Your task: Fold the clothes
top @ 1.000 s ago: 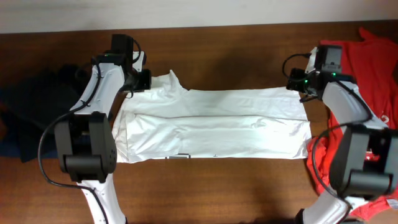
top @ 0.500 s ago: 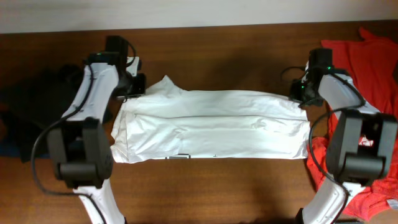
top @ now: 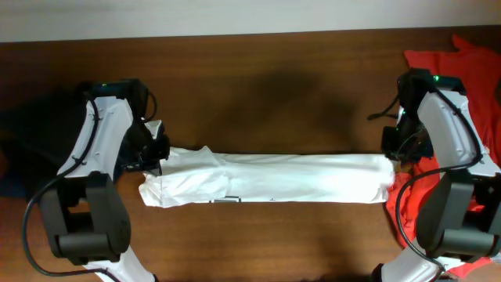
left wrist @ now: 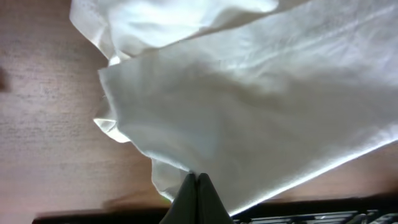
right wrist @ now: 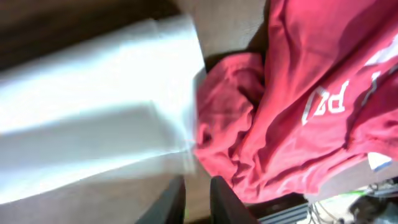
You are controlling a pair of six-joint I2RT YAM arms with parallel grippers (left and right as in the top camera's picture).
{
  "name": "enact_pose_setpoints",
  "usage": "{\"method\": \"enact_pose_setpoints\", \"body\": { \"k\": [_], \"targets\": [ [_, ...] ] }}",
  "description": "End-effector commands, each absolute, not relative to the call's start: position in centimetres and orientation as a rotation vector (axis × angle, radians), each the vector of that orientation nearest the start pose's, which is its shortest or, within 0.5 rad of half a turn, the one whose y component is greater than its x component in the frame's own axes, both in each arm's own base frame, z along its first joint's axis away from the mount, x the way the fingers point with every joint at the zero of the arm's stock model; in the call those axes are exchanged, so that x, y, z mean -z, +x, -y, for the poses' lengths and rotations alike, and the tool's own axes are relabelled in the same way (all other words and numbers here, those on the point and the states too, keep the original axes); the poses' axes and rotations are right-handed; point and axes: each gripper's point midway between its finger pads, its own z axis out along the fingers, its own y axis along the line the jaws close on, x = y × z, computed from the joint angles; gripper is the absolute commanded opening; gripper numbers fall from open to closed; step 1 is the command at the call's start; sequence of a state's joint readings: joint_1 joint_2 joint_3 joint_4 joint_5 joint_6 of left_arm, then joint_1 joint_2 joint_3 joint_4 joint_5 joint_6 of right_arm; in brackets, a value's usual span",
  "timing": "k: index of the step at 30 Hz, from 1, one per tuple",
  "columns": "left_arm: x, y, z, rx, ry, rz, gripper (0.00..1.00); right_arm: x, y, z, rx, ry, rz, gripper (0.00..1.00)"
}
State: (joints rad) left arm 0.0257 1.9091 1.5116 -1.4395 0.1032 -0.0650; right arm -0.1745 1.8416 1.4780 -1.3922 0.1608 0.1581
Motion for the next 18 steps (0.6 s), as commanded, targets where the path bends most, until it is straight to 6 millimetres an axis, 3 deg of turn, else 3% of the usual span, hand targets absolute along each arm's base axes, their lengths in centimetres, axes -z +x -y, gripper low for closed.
{"method": "enact_pose_setpoints", "body": {
  "k": [1,2,3,6,7,9,13,15,18],
  "targets": [
    [-8.9,28.8,0.2,0.094,-0.199,-3.390,0.17,-9.3,27.7,8.3,0.314,0.538,-3.299,0.27],
    [-8.9,28.8,0.2,0.095,-0.199,-3.392,0.58,-9.3,27.6,8.3,0.315,0.538,-3.303,0.29],
    [-8.8,28.9,0.2,0.096,-0.198,-3.387,0.72,-9.2,27.6,8.3,0.314,0.538,-3.302,0.29],
    [-8.8,29.0,0.3,0.105,-0.199,-3.384,0.72,-9.2,27.7,8.3,0.312,0.538,-3.300,0.30],
    [-8.8,29.6,1.0,0.183,-0.203,-3.355,0.72,-9.1,28.1,8.0,0.278,0.540,-3.289,0.31],
    [-8.8,32.8,3.9,0.424,-0.161,-3.210,0.64,-8.8,28.9,6.3,0.095,0.464,-3.290,0.34],
    [-8.0,34.6,7.3,0.436,0.019,-3.123,0.58,-8.2,29.2,5.9,0.041,0.425,-3.283,0.38],
    [-6.6,34.8,9.3,0.440,-0.010,-3.102,0.55,-7.3,28.9,5.8,0.040,0.427,-3.288,0.39],
    [-6.1,36.9,11.5,0.452,0.004,-2.999,0.56,-7.1,28.8,5.8,0.041,0.427,-3.289,0.39]
  ]
}}
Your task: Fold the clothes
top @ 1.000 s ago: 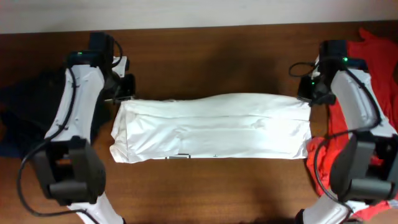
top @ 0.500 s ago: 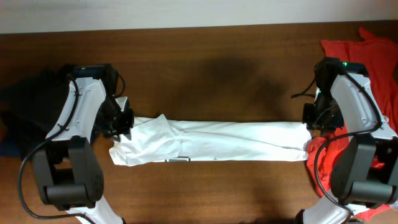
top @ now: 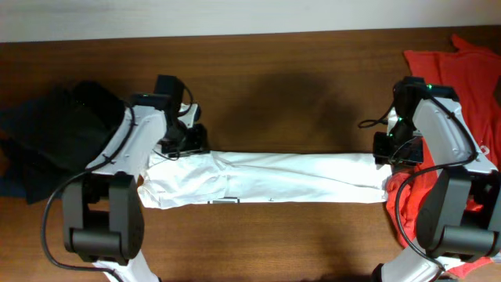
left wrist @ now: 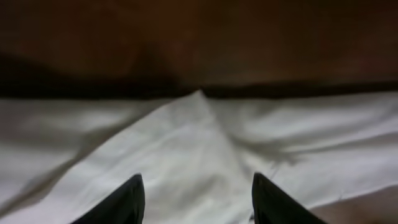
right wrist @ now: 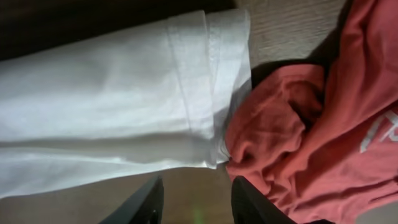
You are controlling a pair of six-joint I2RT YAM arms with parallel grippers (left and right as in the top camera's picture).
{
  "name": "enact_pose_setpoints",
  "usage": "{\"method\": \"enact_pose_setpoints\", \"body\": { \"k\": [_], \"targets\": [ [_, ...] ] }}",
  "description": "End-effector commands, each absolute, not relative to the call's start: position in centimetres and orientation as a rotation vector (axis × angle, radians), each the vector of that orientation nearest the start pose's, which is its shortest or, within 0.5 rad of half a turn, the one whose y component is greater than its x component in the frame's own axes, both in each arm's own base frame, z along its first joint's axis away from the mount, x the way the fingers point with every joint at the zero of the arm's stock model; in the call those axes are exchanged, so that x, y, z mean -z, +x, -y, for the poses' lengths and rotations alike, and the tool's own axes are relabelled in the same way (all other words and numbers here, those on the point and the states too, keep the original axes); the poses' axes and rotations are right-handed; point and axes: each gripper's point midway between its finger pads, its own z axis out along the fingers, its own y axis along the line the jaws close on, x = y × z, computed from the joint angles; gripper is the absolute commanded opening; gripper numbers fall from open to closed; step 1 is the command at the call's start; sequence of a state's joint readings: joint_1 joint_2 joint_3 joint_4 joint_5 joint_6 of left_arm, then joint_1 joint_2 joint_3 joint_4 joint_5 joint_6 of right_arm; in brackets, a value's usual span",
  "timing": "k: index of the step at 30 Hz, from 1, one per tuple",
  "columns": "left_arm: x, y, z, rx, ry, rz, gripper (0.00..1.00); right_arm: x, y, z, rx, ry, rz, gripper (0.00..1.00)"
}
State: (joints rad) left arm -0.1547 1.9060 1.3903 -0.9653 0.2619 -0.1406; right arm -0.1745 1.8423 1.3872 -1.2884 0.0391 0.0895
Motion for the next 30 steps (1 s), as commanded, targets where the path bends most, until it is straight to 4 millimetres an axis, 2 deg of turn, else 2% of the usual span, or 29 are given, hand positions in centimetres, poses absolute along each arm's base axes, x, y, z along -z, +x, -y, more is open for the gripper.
{"method": "enact_pose_setpoints", "body": {
  "k": [1,3,5,9,13,14,15,17,18,20,22,26,27,28,30],
  "targets": [
    [-6.2,37.6,12.0,0.445,-0.014,-2.966,0.56,-7.1,28.8,5.8,0.041,0.427,-3.289,0.39],
    [-5.7,38.1,11.6,0.329,-0.088,-2.960,0.55,-7.1,28.8,5.8,0.041,0.427,-3.290,0.40],
    [-5.1,38.1,12.2,0.323,-0.070,-2.968,0.56,-7.1,28.8,5.8,0.041,0.427,-3.289,0.40],
    [-1.8,37.5,12.1,0.245,-0.060,-3.045,0.55,-7.1,28.8,5.8,0.041,0.427,-3.290,0.40],
    [-1.6,37.6,12.1,0.244,-0.059,-3.044,0.38,-7.1,28.8,5.8,0.042,0.427,-3.290,0.40],
    [-1.6,37.6,12.1,0.244,-0.060,-3.046,0.26,-7.1,28.8,5.8,0.042,0.427,-3.290,0.40],
    [-1.6,37.4,12.1,0.241,-0.060,-3.052,0.19,-7.1,28.8,5.8,0.042,0.427,-3.290,0.40],
    [-1.6,37.3,12.0,0.239,-0.061,-3.059,0.14,-7.1,28.8,5.8,0.042,0.427,-3.289,0.40],
    [-1.5,37.1,12.0,0.237,-0.062,-3.067,0.01,-7.1,28.8,5.8,0.042,0.427,-3.289,0.40],
    [-1.6,36.9,11.9,0.235,-0.064,-3.074,0.01,-7.1,28.8,5.8,0.042,0.427,-3.289,0.40],
    [-2.6,36.4,11.8,0.232,-0.065,-3.078,0.01,-7.1,28.8,5.8,0.043,0.426,-3.288,0.40],
    [-6.7,34.3,11.3,0.233,-0.063,-3.077,0.00,-7.1,28.9,5.8,0.043,0.426,-3.286,0.41],
    [-7.0,33.7,11.1,0.228,-0.064,-3.091,0.01,-7.1,28.9,5.8,0.043,0.427,-3.283,0.41],
    [-7.2,32.2,10.7,0.208,-0.071,-3.146,0.01,-7.1,29.0,5.8,0.043,0.427,-3.282,0.41],
    [-7.2,31.0,10.6,0.189,-0.064,-3.196,0.01,-7.1,28.9,5.8,0.042,0.427,-3.284,0.41]
  ]
}}
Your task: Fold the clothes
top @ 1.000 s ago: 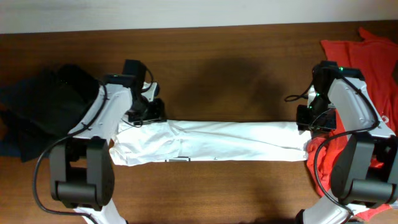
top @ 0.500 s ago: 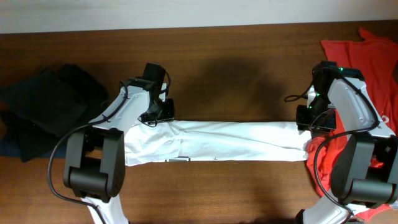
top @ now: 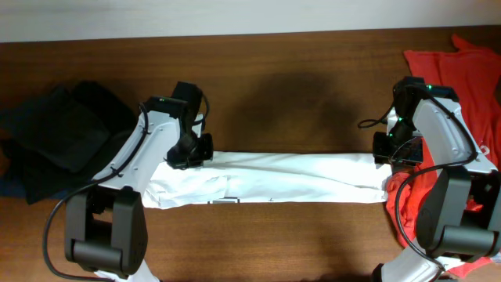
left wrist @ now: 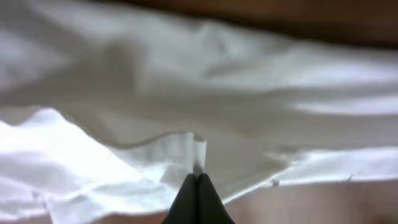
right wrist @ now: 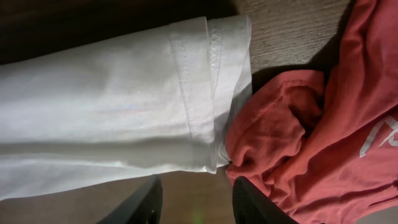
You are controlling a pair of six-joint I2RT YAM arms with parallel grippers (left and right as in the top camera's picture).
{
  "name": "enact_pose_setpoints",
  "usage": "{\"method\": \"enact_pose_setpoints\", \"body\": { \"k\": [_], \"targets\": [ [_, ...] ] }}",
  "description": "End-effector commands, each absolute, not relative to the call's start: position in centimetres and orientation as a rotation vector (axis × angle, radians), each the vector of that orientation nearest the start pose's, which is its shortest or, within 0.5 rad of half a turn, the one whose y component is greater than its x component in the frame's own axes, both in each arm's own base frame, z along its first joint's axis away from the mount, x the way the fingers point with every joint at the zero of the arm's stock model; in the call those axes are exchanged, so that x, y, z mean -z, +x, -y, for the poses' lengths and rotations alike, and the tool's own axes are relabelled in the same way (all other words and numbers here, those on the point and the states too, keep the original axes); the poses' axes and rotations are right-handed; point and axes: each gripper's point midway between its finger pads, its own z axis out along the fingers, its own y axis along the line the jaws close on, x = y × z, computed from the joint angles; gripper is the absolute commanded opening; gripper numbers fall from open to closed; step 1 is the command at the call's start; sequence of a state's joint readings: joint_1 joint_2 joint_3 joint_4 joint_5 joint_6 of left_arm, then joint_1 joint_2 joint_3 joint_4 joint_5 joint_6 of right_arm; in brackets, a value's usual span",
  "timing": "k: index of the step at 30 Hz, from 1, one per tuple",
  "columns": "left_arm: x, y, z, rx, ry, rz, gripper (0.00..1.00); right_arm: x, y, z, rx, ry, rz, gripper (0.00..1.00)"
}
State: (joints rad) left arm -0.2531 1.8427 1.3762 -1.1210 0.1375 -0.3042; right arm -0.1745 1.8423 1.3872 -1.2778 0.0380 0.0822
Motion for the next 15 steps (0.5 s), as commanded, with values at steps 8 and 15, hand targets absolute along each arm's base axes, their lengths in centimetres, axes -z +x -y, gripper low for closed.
{"method": "enact_pose_setpoints", "body": {
  "k": [8,15],
  "targets": [
    [-4.7,29.6,13.5,0.116,0.143,-3.169,0.14,-7.2,28.6,5.8,0.042,0.428,-3.297,0.41],
    [-7.4,33.6,9.5,-0.011,-0.009,-3.050,0.67,-7.3,27.9,6.4,0.093,0.422,-3.321,0.67]
  ]
}}
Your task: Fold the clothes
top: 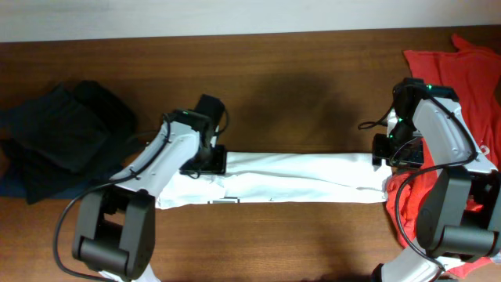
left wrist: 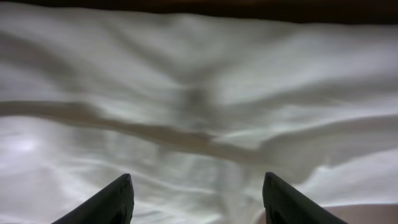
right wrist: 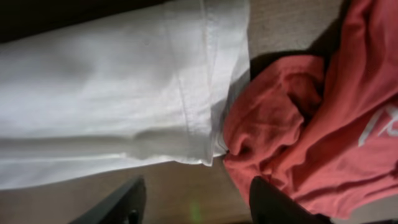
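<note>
A white garment (top: 282,178), folded into a long narrow band, lies left to right across the wooden table (top: 297,86). My left gripper (top: 210,163) hangs over the band's left part; its wrist view shows open jaws above rumpled white cloth (left wrist: 199,112), nothing between them. At the band's right end my right gripper (top: 389,154) stands open, and its wrist view shows the hemmed white end (right wrist: 205,74) with bare wood between the fingers (right wrist: 118,205).
A red garment (top: 462,86) is heaped at the right edge, touching the white band's end and lying under my right arm; it also fills the right wrist view's right side (right wrist: 311,124). Dark clothes (top: 55,133) lie piled at the far left.
My left gripper was shut on white cloth at the band's left part; it now stands open slightly further right. The right gripper's jaws look wider apart; that arm stays put.
First the left gripper was shut at the band's bunched left end and the right gripper stood narrowly open at the right end. Then both were open, the left one further right. Later the left was shut on cloth; now it is open, and the left end lies flatter.
</note>
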You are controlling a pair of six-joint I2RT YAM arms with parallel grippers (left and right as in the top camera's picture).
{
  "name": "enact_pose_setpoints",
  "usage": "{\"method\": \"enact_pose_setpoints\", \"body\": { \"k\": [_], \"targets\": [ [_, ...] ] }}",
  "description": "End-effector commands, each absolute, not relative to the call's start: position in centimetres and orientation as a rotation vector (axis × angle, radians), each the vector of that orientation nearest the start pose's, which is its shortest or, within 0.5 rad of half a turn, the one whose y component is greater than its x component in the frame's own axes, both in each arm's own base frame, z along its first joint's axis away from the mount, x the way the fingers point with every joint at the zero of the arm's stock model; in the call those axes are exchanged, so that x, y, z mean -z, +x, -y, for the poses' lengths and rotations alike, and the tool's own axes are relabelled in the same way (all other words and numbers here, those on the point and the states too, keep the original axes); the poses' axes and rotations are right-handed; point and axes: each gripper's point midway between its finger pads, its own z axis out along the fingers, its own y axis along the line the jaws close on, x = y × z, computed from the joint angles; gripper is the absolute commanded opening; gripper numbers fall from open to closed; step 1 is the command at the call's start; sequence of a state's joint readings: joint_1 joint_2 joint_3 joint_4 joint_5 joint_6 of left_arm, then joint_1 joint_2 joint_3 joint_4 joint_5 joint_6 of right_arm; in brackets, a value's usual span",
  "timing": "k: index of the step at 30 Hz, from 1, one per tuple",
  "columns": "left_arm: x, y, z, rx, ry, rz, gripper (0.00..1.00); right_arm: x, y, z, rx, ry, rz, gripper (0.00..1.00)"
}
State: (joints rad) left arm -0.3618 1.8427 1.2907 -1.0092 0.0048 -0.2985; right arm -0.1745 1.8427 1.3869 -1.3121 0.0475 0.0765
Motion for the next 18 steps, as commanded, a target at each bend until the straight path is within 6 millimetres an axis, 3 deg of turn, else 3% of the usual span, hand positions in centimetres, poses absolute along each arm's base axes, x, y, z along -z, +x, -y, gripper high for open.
{"method": "enact_pose_setpoints", "body": {
  "k": [1,3,5,7,9,11,13,15,18],
  "targets": [
    [-8.7,34.4,8.4,0.020,-0.071,-3.014,0.68,-7.2,28.0,6.7,0.079,0.396,-3.319,0.67],
    [-10.3,34.9,7.1,0.121,-0.163,-2.975,0.71,-7.1,28.3,7.3,0.063,0.400,-3.301,0.67],
    [-10.4,35.0,6.7,0.192,-0.210,-2.977,0.72,-6.9,28.6,7.3,0.025,0.422,-3.284,0.66],
    [-10.4,35.0,6.5,0.188,-0.167,-2.976,0.72,-6.8,29.5,7.2,-0.005,0.430,-3.246,0.46],
    [-10.4,35.0,6.6,0.194,-0.146,-2.978,0.72,-6.6,30.4,8.4,-0.047,0.561,-3.172,0.16],
    [-10.5,34.9,7.1,0.239,-0.143,-2.980,0.72,-6.6,29.8,8.5,-0.289,0.581,-3.150,0.14],
    [-10.5,34.9,7.2,0.249,-0.142,-2.980,0.72,-4.9,27.2,9.0,-0.324,0.677,-3.198,0.14],
    [-10.5,34.9,7.2,0.249,-0.142,-2.981,0.72,-2.9,25.4,9.6,-0.306,0.871,-3.190,0.14],
    [-10.5,34.9,7.2,0.249,-0.142,-2.981,0.72,-1.0,23.4,12.7,-0.145,1.183,-3.102,0.14]
  ]
}}
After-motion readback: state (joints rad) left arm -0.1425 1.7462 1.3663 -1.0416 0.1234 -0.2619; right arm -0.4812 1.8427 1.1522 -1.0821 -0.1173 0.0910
